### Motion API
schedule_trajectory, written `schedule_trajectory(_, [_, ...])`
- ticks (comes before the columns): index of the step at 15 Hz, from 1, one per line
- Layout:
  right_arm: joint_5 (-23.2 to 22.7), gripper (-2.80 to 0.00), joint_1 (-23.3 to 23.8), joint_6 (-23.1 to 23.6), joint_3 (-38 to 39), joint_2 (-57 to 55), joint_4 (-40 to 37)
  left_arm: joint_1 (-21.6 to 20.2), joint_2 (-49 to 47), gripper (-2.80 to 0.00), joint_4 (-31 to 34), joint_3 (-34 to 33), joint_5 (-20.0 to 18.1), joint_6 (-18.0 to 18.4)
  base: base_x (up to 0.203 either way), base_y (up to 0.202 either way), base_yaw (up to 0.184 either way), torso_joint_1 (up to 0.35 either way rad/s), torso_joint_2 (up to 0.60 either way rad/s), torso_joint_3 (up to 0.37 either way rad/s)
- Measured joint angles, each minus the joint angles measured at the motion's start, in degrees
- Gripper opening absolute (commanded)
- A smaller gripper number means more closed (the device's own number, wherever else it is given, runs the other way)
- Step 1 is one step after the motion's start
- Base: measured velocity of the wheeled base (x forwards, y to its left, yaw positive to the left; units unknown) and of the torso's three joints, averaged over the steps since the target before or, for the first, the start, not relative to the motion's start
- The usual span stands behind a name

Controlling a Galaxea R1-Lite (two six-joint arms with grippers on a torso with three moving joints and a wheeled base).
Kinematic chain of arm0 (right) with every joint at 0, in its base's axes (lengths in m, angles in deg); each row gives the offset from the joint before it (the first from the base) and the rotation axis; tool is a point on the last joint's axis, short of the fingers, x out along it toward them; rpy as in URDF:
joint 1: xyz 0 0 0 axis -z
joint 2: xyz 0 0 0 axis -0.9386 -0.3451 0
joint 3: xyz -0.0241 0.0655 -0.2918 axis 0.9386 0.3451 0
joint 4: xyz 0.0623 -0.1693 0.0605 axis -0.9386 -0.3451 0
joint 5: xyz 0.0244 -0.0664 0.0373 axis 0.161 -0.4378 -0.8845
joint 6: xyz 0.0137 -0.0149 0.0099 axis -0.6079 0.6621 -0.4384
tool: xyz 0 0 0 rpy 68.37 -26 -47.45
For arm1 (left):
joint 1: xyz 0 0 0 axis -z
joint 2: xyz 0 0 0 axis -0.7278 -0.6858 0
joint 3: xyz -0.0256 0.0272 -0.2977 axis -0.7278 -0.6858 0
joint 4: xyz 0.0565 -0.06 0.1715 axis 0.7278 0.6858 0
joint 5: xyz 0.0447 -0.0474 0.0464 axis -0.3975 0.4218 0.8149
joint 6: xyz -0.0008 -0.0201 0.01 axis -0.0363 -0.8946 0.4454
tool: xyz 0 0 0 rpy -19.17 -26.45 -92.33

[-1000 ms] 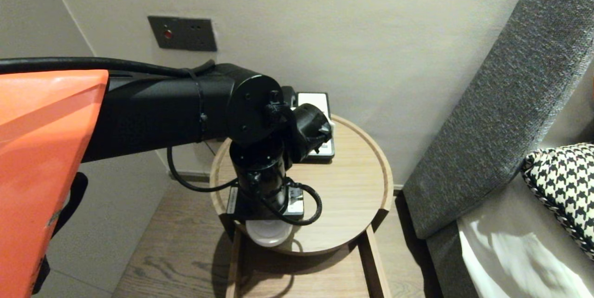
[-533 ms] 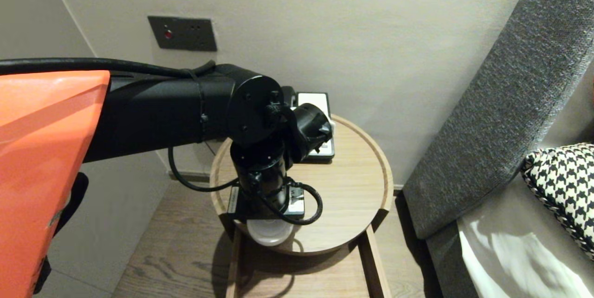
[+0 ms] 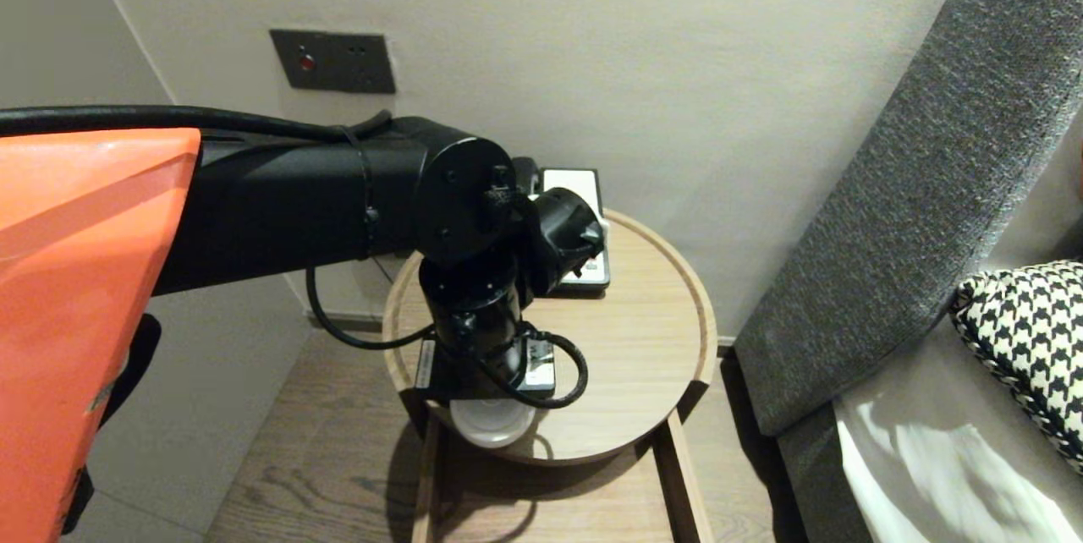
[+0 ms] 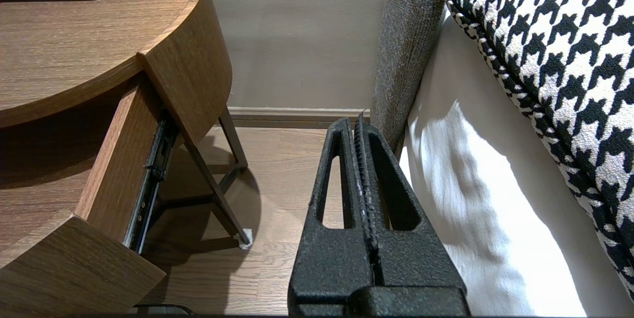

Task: Take the remote control out of the drawer one by one and place them on the table

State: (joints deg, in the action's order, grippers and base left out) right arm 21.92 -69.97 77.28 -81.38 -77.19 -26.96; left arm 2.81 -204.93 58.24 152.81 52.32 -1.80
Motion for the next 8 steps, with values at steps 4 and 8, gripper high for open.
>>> schedule_trajectory(4, [0.00, -2.80, 0.00, 0.00, 0.00, 0.00, 0.00, -0.12, -0.11, -2.80, -0.56, 0.00, 0.04, 0.16, 0.000, 0.000, 0.000, 0.000, 0.00, 0.000])
schedule_trajectory(8, [0.00, -2.80, 0.00, 0.00, 0.00, 0.00, 0.00, -0.39, -0.33, -2.80, -0.79, 0.00, 0.00, 0.13, 0.000, 0.000, 0.000, 0.000, 0.00, 0.000])
